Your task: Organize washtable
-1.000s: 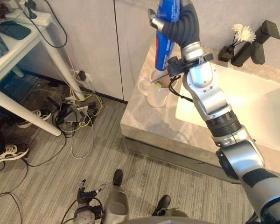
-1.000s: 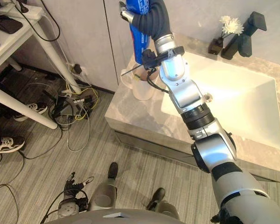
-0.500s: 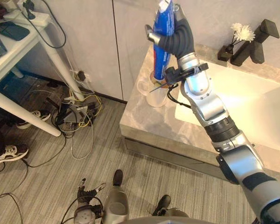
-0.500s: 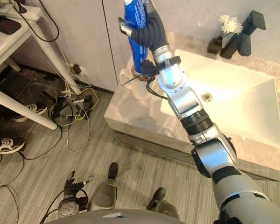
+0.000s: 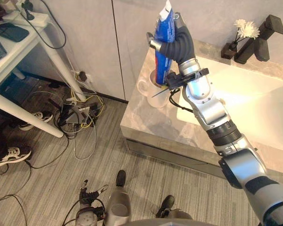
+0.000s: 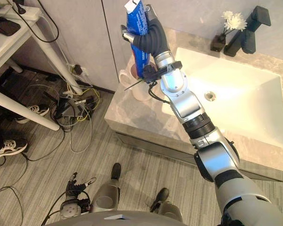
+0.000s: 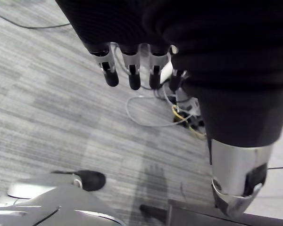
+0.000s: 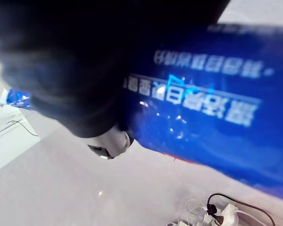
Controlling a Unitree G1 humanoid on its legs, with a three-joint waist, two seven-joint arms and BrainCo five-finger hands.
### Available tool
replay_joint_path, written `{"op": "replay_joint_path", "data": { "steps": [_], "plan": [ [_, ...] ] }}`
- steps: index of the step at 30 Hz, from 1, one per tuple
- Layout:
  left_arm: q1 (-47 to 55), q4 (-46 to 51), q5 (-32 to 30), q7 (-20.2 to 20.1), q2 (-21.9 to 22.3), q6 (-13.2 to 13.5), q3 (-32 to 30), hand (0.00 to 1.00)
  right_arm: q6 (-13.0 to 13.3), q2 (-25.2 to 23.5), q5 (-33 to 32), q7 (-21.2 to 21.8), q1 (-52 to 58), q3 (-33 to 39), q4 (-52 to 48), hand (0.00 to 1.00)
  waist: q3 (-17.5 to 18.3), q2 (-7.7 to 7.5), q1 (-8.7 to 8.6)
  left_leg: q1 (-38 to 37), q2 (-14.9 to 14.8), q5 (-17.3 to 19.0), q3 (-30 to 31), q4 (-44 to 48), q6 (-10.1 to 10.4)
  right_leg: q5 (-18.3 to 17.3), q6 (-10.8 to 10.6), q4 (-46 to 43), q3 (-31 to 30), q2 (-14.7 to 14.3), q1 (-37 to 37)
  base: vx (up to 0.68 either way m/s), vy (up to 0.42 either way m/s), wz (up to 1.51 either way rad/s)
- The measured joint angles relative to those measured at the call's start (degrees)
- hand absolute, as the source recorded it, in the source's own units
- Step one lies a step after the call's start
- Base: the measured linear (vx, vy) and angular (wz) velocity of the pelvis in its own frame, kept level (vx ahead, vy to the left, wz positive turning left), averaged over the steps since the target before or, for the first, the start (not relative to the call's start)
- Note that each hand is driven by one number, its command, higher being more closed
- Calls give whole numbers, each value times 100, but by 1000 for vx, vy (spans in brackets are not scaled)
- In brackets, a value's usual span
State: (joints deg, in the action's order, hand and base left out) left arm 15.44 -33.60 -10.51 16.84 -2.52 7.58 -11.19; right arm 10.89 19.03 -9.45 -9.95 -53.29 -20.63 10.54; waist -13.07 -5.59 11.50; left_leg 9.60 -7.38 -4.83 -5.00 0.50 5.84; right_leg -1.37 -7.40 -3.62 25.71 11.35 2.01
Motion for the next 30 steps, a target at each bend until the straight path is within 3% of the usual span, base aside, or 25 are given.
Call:
{"op": "replay_joint_path", "data": {
  "steps": [26, 27, 30],
  "plan": [
    [12, -7, 1, 14, -39, 0, 59, 0, -1, -103, -10, 132, 633, -204, -204, 100, 8, -12, -16, -28, 0, -4, -23, -33, 0, 1, 0, 0, -21, -4, 0, 0, 0, 0],
    [12, -9, 1, 15, -43, 0, 64, 0, -1, -104, -11, 132, 634, -204, -204, 0, 9, -13, -16, -31, 0, -5, -23, -36, 1, 1, 0, 0, -21, -4, 0, 0, 0, 0],
    [12, -13, 1, 16, -65, 0, 104, 0, -1, -107, -14, 130, 709, -203, -204, 0, 19, -29, -15, -46, 1, -8, -25, -52, 4, 1, 0, 0, -22, -5, -8, 0, 0, 0]
  ]
}}
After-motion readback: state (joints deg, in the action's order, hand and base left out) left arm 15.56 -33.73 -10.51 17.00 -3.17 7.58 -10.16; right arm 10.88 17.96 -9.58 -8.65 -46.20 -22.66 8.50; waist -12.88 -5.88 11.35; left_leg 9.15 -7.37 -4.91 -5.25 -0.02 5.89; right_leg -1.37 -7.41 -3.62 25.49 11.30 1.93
